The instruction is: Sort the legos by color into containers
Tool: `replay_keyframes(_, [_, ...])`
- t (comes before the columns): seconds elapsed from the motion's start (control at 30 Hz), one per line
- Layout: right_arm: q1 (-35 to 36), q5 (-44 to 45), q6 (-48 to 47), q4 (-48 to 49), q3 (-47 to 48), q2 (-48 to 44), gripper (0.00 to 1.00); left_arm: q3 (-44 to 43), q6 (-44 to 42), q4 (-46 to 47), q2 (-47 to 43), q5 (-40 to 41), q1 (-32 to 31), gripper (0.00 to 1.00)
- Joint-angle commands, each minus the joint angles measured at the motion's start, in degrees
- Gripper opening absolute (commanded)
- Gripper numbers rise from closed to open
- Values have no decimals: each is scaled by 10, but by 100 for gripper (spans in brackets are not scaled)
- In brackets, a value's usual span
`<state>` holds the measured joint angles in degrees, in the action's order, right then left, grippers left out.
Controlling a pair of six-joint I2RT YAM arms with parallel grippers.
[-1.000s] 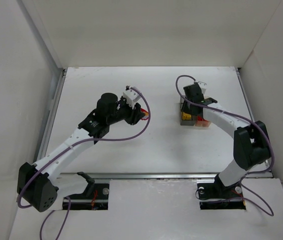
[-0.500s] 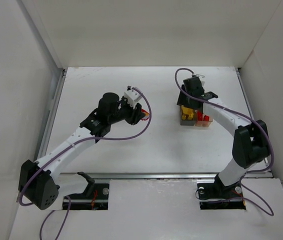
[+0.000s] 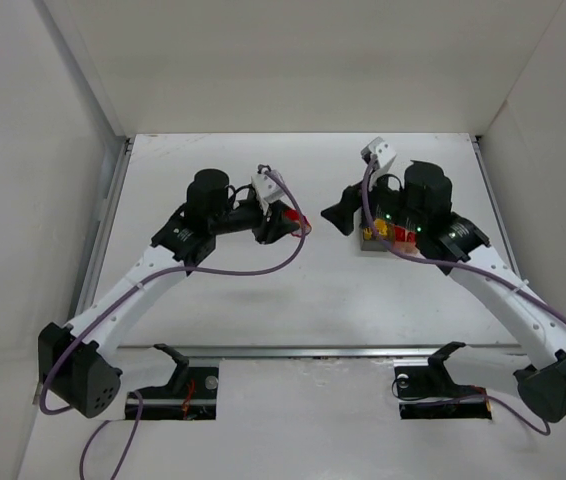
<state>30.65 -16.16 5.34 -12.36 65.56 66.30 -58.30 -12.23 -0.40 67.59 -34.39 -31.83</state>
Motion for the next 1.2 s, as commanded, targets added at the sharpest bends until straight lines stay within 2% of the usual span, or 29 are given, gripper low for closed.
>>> replay_keyframes(0.0, [-2, -155, -89, -17, -21, -3, 82, -59, -80, 8, 6, -202, 1, 0])
replay_keyframes(0.07, [-2, -185, -126, -39, -26, -23, 82, -78, -69, 8, 37, -293, 9, 0])
replay_keyframes(0.2, [-2, -234, -142, -38, -41, -41, 82, -91, -1, 67, 64, -371, 9, 0])
replay_keyframes(0.27, [-2, -240, -142, -32, -47, -41, 82, -91, 26, 101, 72, -372, 9, 0])
replay_keyframes(0.53, [8, -258, -137, -29, -42, -30, 82, -91, 32, 107, 79, -351, 9, 0])
replay_keyframes(0.7, [21, -238, -137, -19, -28, 0, 79, -91, 84, 160, 79, -345, 9, 0])
replay_keyframes(0.8, [32, -219, -119, -4, -12, 18, 62, -91, 99, 166, 74, -345, 9, 0])
replay_keyframes(0.83, [32, -208, -112, 1, -2, 26, 47, -91, 99, 166, 74, -345, 9, 0])
replay_keyframes(0.93, [32, -178, -96, -9, 25, 39, 21, -86, 99, 166, 74, -345, 9, 0])
replay_keyframes(0.97, [32, -178, -90, -16, 25, 45, 6, -86, 99, 166, 74, -345, 9, 0])
replay_keyframes(1.03, [32, -153, -83, -16, 25, 45, 0, -81, 99, 161, 69, -338, 14, 0])
replay_keyframes(1.17, [32, -118, -78, -16, 3, 15, 0, -69, 99, 160, 63, -320, 14, 0])
